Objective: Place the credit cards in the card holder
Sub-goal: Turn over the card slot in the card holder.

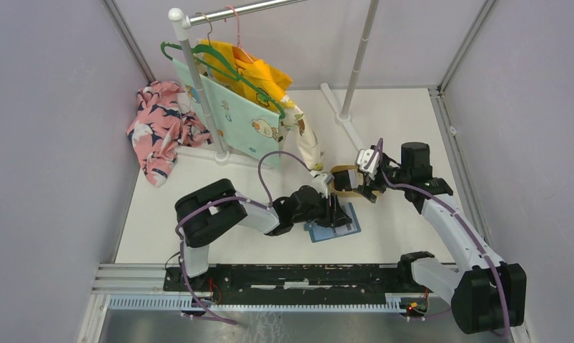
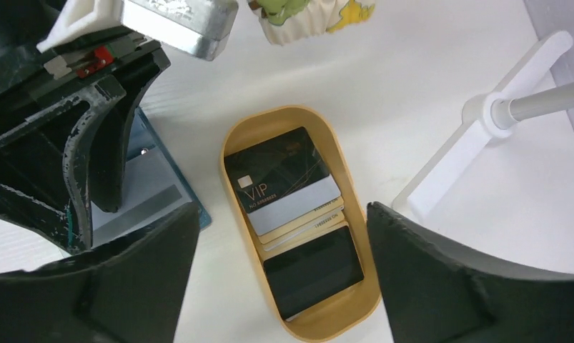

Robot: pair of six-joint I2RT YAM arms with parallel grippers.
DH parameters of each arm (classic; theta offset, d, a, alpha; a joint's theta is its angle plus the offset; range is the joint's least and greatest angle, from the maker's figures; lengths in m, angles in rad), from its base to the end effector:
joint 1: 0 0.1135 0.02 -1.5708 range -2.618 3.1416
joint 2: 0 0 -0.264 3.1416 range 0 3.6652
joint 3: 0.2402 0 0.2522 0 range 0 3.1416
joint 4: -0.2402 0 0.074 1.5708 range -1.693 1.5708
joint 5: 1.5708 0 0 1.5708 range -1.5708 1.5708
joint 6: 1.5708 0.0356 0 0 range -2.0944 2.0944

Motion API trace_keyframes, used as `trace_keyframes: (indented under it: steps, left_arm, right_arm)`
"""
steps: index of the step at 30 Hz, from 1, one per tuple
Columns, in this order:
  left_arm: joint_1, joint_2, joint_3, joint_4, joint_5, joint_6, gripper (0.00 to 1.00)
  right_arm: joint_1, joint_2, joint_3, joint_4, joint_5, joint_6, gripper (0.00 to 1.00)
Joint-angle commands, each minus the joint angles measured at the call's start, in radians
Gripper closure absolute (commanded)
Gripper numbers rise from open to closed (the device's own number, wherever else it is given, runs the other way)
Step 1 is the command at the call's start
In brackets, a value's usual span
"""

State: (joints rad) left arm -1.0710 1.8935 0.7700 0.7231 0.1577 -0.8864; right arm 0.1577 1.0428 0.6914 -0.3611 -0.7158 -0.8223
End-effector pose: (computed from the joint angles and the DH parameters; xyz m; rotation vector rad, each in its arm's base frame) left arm 0.1697 -0.3224 0.1264 0.3260 2.2388 -1.3419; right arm 0.2076 0.0567 0.2476 -1.2961 1.6717 0.4259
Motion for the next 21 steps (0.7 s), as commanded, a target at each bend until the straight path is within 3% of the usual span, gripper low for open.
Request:
trace_keyframes:
  steps: [1, 6, 10, 15, 19, 21]
  left_arm:
    - [-0.017, -0.046, 0.02, -0.108, -0.094, 0.121, 0.5]
    - [-0.053, -0.187, -0.012, -0.126, -0.154, 0.23, 0.5]
    - [-0.107, -0.323, -0.039, -0.162, -0.239, 0.344, 0.49]
    - [-0.128, -0.502, -0.137, -0.158, -0.287, 0.424, 0.48]
    - [-0.128, -0.663, -0.248, -0.159, -0.36, 0.469, 0.44]
    - [-0.128, -0.733, -0.296, -0.172, -0.416, 0.485, 0.36]
  right_arm:
    - [-0.044, -0.027, 0.019, 0.014, -0.117, 0.003, 0.02]
    - [-0.108, -0.091, 0.01, 0.135, -0.096, 0.115, 0.02]
    - [-0.113, -0.128, -0.036, 0.296, 0.065, 0.399, 0.02]
    - [-0.113, -0.001, 0.096, 0.175, -0.132, 0.437, 0.02]
    - [-0.114, 0.029, -0.01, 0.367, -0.114, 0.64, 0.05]
    - [-0.113, 0.059, -0.058, 0.446, -0.102, 0.732, 0.08]
